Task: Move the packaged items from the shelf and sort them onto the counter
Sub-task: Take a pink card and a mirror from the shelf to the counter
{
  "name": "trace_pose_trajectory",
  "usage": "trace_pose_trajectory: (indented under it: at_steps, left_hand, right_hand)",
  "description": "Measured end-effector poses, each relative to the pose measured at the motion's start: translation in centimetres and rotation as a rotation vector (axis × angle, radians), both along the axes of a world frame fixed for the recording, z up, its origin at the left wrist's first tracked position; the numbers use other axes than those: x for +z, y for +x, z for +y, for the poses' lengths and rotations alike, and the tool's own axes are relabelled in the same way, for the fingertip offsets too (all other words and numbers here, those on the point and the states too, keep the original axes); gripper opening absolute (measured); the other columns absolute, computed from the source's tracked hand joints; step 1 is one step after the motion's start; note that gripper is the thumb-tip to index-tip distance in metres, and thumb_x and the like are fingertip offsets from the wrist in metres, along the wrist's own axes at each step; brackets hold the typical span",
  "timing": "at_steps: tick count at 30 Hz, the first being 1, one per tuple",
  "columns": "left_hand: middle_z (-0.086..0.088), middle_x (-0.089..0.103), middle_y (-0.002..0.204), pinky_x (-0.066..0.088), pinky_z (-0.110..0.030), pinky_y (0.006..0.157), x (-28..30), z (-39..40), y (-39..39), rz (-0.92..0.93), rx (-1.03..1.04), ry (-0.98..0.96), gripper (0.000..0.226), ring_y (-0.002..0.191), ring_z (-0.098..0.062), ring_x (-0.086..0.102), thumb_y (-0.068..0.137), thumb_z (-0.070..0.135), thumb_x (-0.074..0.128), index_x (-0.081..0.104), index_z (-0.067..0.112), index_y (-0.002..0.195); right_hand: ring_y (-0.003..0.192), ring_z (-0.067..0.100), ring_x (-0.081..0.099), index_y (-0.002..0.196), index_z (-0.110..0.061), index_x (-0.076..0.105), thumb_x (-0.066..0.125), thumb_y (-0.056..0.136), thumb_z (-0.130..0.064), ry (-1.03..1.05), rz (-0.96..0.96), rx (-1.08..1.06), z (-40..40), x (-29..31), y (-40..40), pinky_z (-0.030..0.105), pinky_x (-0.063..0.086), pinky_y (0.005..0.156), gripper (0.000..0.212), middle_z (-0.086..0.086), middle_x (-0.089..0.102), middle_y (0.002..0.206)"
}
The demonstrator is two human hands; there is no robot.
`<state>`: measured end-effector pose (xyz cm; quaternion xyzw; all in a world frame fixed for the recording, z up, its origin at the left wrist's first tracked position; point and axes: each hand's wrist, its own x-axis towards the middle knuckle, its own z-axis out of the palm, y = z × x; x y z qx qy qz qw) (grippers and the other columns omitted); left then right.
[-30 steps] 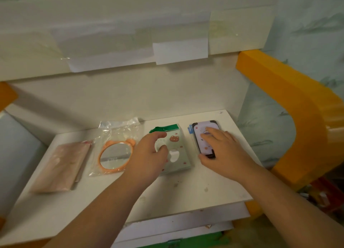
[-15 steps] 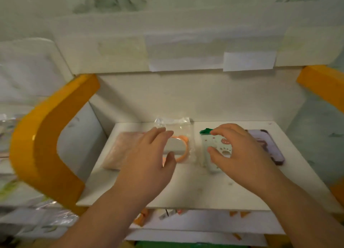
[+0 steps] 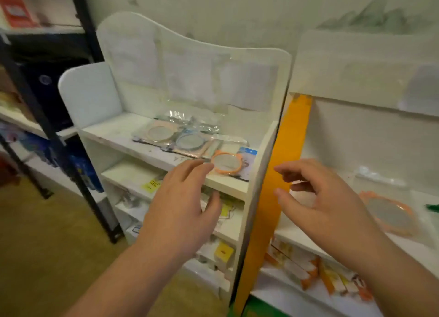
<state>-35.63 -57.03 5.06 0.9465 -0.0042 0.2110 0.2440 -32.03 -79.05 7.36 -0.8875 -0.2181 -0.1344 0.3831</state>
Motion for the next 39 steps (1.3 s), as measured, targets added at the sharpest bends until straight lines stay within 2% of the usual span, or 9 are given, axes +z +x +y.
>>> trace_pose_trajectory:
  at_steps: [3, 7, 10, 13, 21, 26, 32, 36, 39]
  left_hand:
    - [0.021, 0.030, 0.151, 0.028, -0.023, 0.112, -0.8, 5.4, -1.5, 0.057, 0.051, -0.007, 0.055, 0.138, 0.002, 0.021, 0.096, 0.043, 0.050, 0.036, 0.036, 0.149]
    - [0.021, 0.030, 0.150, 0.034, -0.024, 0.113, -1.6, 11.0, -2.4, 0.110, 0.105, -0.010, 0.054, 0.135, -0.002, 0.032, 0.096, 0.044, 0.049, 0.035, 0.037, 0.148]
    - [0.023, 0.029, 0.149, 0.020, -0.017, 0.110, -2.3, 13.9, -1.8, 0.118, 0.144, -0.003, 0.055, 0.138, 0.003, 0.021, 0.096, 0.042, 0.049, 0.034, 0.036, 0.149]
    - [0.022, 0.030, 0.150, 0.023, -0.019, 0.110, -3.0, 16.0, 0.0, 0.149, 0.156, -0.021, 0.054, 0.138, 0.004, 0.020, 0.097, 0.042, 0.049, 0.035, 0.036, 0.148]
    - [0.019, 0.033, 0.151, 0.029, -0.025, 0.112, -4.2, 22.0, 10.2, 0.200, 0.190, 0.046, 0.054, 0.139, 0.000, 0.025, 0.096, 0.043, 0.050, 0.037, 0.034, 0.147]
    - [0.021, 0.029, 0.154, 0.026, -0.025, 0.115, -3.8, 25.9, 16.5, 0.236, 0.225, 0.069, 0.057, 0.141, 0.000, 0.024, 0.096, 0.044, 0.051, 0.032, 0.038, 0.149]
    - [0.023, 0.027, 0.154, 0.027, -0.025, 0.115, -4.4, 30.3, 21.4, 0.252, 0.202, 0.007, 0.057, 0.141, 0.002, 0.022, 0.096, 0.042, 0.052, 0.031, 0.041, 0.149]
    - [0.022, 0.029, 0.153, 0.028, -0.020, 0.110, -5.4, 34.2, 25.3, 0.250, 0.138, -0.003, 0.054, 0.140, 0.002, 0.023, 0.096, 0.042, 0.051, 0.034, 0.040, 0.148]
    - [0.020, 0.032, 0.151, 0.022, -0.015, 0.104, -6.0, 37.0, 28.3, 0.250, 0.050, 0.008, 0.051, 0.138, 0.001, 0.025, 0.096, 0.040, 0.051, 0.038, 0.038, 0.146]
  right_hand:
    - [0.104, -0.006, 0.055, 0.115, -0.039, 0.061, 0.063, 0.082, -0.041, -0.032, 0.004, 0.055, 5.9, -0.7, 0.3, 0.011, 0.044, 0.087, 0.032, -0.025, 0.057, 0.108]
    - [0.107, -0.008, 0.051, 0.121, -0.042, 0.056, 0.060, 0.084, -0.045, -0.103, 0.043, 0.103, 11.6, -1.7, 1.4, 0.017, 0.044, 0.093, 0.038, -0.029, 0.054, 0.112]
    - [0.109, -0.007, 0.048, 0.123, -0.044, 0.054, 0.060, 0.086, -0.046, -0.137, 0.063, 0.120, 14.5, -2.7, 3.1, 0.019, 0.042, 0.096, 0.038, -0.029, 0.051, 0.113]
    - [0.111, -0.006, 0.047, 0.123, -0.045, 0.053, 0.060, 0.087, -0.045, -0.142, 0.098, 0.107, 17.0, -4.2, 5.8, 0.022, 0.043, 0.096, 0.037, -0.029, 0.050, 0.115]
    - [0.114, 0.003, 0.050, 0.124, -0.037, 0.056, 0.059, 0.087, -0.045, -0.187, 0.093, 0.074, 23.7, -8.2, 16.3, 0.027, 0.044, 0.096, 0.039, -0.020, 0.053, 0.120]
    - [0.120, 0.008, 0.048, 0.129, -0.033, 0.054, 0.058, 0.089, -0.042, -0.219, 0.142, 0.064, 28.6, -9.2, 23.4, 0.022, 0.038, 0.092, 0.041, -0.015, 0.052, 0.126]
    - [0.118, 0.014, 0.049, 0.133, -0.030, 0.051, 0.057, 0.089, -0.043, -0.324, 0.159, 0.069, 34.6, -9.7, 29.0, 0.028, 0.044, 0.092, 0.047, -0.008, 0.052, 0.128]
    - [0.126, 0.023, 0.042, 0.136, -0.028, 0.045, 0.057, 0.086, -0.047, -0.452, 0.130, 0.042, 39.0, -10.3, 31.8, 0.034, 0.041, 0.099, 0.055, -0.002, 0.044, 0.137]
    - [0.141, 0.032, 0.026, 0.140, -0.025, 0.035, 0.059, 0.078, -0.061, -0.640, 0.166, -0.017, 42.0, -11.4, 33.4, 0.042, 0.031, 0.111, 0.076, 0.011, 0.030, 0.151]
